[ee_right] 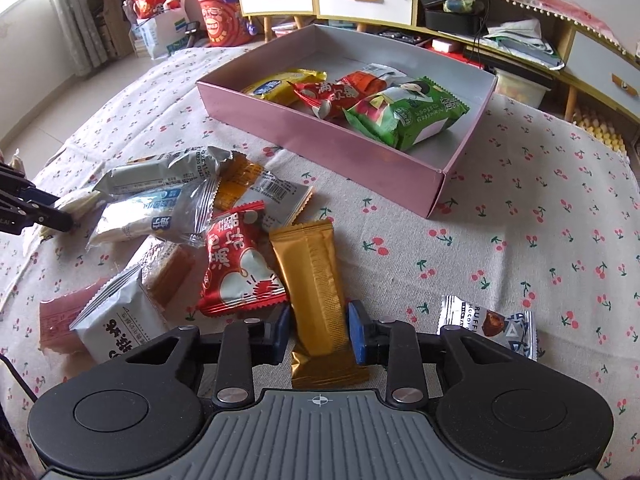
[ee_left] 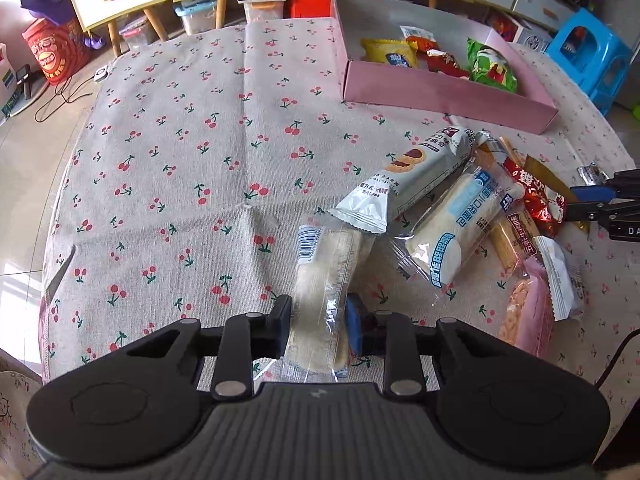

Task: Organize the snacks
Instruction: 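Grasp the clear-wrapped pastry with the left tool while the right tool grasps the gold bar, then lift both held snacks and carry them over the pink box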

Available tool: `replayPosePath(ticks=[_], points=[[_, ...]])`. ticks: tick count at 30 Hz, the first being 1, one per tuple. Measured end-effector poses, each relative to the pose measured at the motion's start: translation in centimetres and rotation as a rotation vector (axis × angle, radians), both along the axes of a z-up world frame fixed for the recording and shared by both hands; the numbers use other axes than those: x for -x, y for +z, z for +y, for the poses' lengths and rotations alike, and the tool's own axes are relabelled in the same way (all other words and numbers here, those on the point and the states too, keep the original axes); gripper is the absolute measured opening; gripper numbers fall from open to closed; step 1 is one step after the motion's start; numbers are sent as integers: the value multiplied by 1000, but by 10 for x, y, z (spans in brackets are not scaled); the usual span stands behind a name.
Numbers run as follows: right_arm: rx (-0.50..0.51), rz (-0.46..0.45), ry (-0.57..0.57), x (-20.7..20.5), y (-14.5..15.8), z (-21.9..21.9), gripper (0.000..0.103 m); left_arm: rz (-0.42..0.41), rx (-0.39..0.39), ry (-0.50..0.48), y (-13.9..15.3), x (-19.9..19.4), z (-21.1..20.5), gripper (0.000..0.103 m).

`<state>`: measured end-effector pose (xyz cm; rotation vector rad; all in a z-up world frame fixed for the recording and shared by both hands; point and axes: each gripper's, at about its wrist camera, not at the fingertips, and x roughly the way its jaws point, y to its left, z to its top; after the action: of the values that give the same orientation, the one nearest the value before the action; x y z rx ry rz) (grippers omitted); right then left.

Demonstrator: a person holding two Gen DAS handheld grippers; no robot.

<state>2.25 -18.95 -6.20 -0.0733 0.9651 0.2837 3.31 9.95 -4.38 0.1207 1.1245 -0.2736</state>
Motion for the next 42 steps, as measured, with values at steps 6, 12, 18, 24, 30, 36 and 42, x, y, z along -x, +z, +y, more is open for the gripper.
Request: replayPosePath(ticks=[6,12,18,24,30,36,42], points=[[-86,71,-65,-2,3,-8,29,8,51,33,6,-3,8,24],[-183,135,-126,-3,9,-15,29,23,172,66,17,-5,16,24],[-271,152,-178,-8,19,-21,29,-9,280,59,34,-6,8,24],[-341,151,-216,-15,31,-27,29,-39,300,43,41,-11,-4,24],[-384,128,-258,-23,43,-32,29,-55,319,62,43,-28,-17,24],[-423,108,-319,-36,52,-39,29,-54,332,88,41,-49,-31,24],[-486,88,-396,-57,56,-45,29,-80,342,144,38,-74,-41,24]])
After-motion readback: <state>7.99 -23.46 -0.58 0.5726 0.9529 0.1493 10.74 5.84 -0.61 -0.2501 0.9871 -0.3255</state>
